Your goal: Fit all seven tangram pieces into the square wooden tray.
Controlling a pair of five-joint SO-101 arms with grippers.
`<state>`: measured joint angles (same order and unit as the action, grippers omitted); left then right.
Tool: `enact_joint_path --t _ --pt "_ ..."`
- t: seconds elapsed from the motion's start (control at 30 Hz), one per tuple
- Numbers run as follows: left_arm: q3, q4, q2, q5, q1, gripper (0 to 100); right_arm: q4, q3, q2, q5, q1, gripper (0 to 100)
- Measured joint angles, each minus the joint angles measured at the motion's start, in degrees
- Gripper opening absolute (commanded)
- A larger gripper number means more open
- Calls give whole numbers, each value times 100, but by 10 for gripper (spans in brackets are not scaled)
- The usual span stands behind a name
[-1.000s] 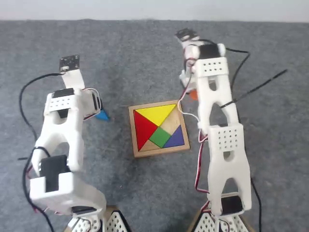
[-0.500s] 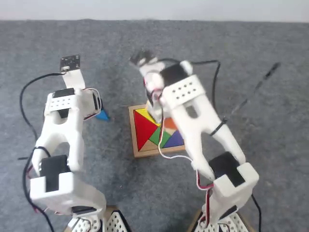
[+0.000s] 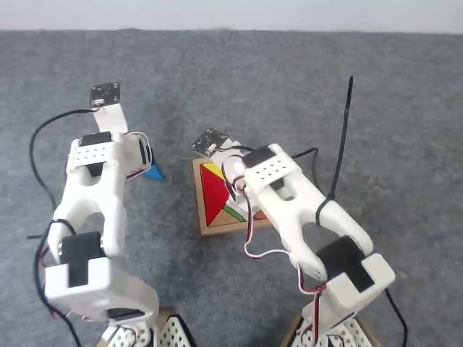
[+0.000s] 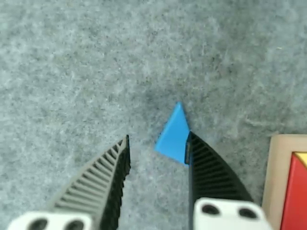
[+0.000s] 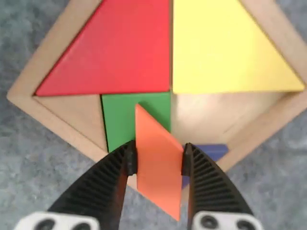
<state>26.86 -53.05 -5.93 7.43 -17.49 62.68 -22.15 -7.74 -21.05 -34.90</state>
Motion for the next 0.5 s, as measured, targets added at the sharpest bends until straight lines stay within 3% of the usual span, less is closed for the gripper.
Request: enact_joint_path --t 0.37,0.5 --pt "0 0 0 0 -35 185 -132 -158 88 -53 -229 136" --pt "0 0 0 0 -35 185 -26 -167 343 -53 -229 218"
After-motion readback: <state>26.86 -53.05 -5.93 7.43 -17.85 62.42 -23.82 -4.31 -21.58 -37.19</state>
